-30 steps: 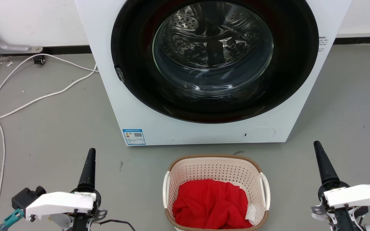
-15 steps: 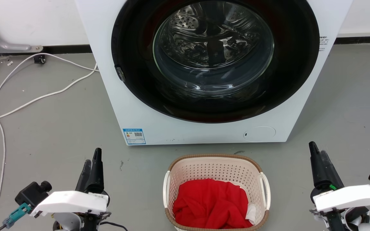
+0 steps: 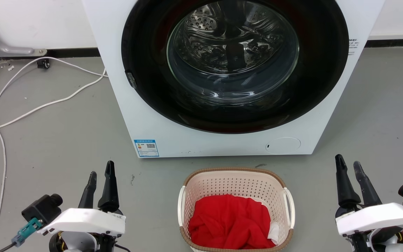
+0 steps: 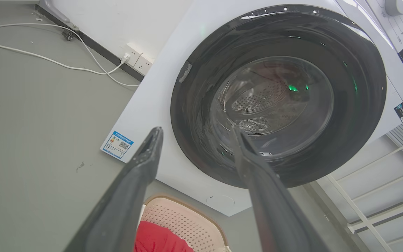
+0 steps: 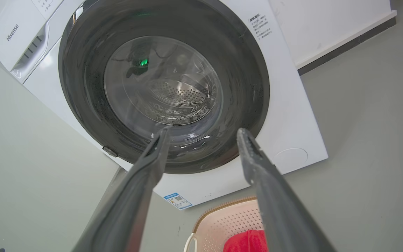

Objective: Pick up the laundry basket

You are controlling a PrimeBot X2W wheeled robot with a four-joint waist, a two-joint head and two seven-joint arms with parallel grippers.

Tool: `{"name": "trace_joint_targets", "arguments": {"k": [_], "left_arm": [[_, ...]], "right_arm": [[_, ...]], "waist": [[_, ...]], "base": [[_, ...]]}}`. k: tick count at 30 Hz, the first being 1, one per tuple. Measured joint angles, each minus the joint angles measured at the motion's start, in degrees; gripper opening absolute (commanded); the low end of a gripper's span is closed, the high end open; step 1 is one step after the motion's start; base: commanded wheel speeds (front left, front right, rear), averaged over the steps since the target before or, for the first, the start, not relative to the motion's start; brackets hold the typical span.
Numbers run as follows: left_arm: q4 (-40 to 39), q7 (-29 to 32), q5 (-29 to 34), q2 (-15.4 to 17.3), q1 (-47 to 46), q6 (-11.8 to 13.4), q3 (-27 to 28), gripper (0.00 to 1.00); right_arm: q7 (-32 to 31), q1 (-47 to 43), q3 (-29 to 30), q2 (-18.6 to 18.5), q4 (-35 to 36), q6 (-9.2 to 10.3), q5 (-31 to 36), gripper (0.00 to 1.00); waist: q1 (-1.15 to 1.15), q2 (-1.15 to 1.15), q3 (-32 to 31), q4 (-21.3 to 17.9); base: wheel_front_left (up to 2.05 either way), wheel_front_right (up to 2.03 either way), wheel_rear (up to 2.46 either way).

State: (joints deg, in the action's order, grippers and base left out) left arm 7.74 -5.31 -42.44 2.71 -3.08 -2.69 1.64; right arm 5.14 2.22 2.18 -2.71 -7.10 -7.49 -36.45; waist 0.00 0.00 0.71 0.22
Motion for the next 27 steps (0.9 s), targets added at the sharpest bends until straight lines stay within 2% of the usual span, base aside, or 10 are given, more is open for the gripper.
{"name": "trace_joint_targets", "arguments": {"k": [27], "left_arm": [[-0.89, -4.23, 17.45, 0.02, 1.71, 0.22, -0.98, 1.0]], "right_arm": [[4.43, -2.22, -0.59, -0.01, 1.32, 0.0, 18.39, 1.0]], "waist": [[0.0, 0.0, 0.18, 0.07]], "base": [[0.0, 0.0, 0.0]]}}
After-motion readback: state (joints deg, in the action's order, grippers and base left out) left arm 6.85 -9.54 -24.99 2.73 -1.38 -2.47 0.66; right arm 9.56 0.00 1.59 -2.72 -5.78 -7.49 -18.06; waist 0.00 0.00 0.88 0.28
